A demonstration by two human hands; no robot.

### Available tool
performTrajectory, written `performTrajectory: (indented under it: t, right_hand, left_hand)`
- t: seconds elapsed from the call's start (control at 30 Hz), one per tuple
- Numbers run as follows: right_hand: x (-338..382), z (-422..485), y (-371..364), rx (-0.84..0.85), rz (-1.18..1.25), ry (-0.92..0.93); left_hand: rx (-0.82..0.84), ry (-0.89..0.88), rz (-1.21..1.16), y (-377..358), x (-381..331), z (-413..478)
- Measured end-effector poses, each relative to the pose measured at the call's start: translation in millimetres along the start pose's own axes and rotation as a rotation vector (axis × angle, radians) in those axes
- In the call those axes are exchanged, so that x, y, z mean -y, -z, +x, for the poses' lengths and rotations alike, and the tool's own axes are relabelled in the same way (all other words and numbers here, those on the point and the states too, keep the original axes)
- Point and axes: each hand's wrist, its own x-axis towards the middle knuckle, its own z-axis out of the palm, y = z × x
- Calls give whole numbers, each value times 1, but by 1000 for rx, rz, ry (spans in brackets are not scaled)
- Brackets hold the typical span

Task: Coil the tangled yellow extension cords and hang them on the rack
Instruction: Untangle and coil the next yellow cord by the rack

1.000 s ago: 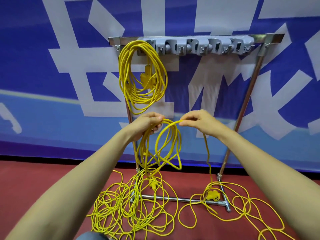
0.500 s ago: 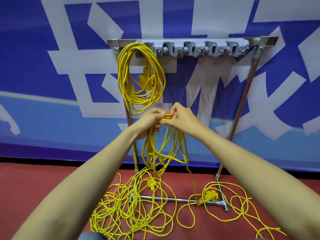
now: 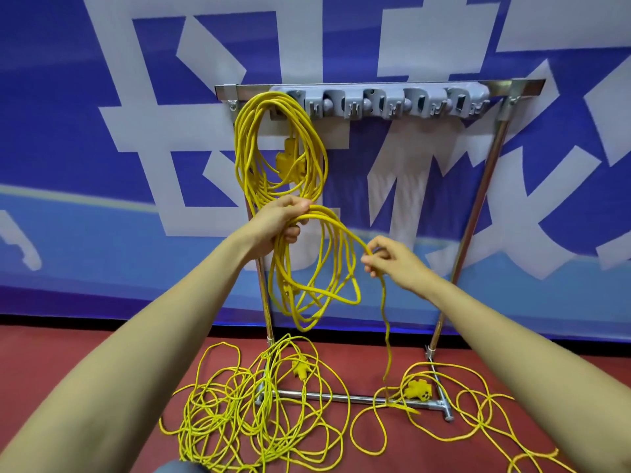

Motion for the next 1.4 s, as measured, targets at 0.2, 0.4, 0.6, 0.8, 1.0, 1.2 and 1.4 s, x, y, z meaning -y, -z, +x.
performTrajectory:
  t: [0.2, 0.4, 0.6, 0.8, 1.0, 1.2, 1.4]
  right_hand:
    - [13, 8, 23, -31, -477, 100]
    - [40, 18, 4, -47, -515, 215]
    - [56, 24, 0, -130, -276, 110]
    - [50, 29, 1, -250, -92, -6]
    - [39, 26, 9, -52, -27, -10]
    - [29, 24, 1, 265, -157, 29]
    - [37, 21, 0, 220, -227, 95]
  left_hand:
    - [23, 31, 33, -1, 15, -4]
    - [92, 87, 115, -23, 19, -5]
    - [85, 81, 92, -22, 27, -5]
    - [138, 77, 36, -25, 23, -7]
    - [202, 21, 14, -18, 23, -13]
    - [274, -23, -21, -16, 15, -13]
    - [382, 27, 7, -7, 7, -15]
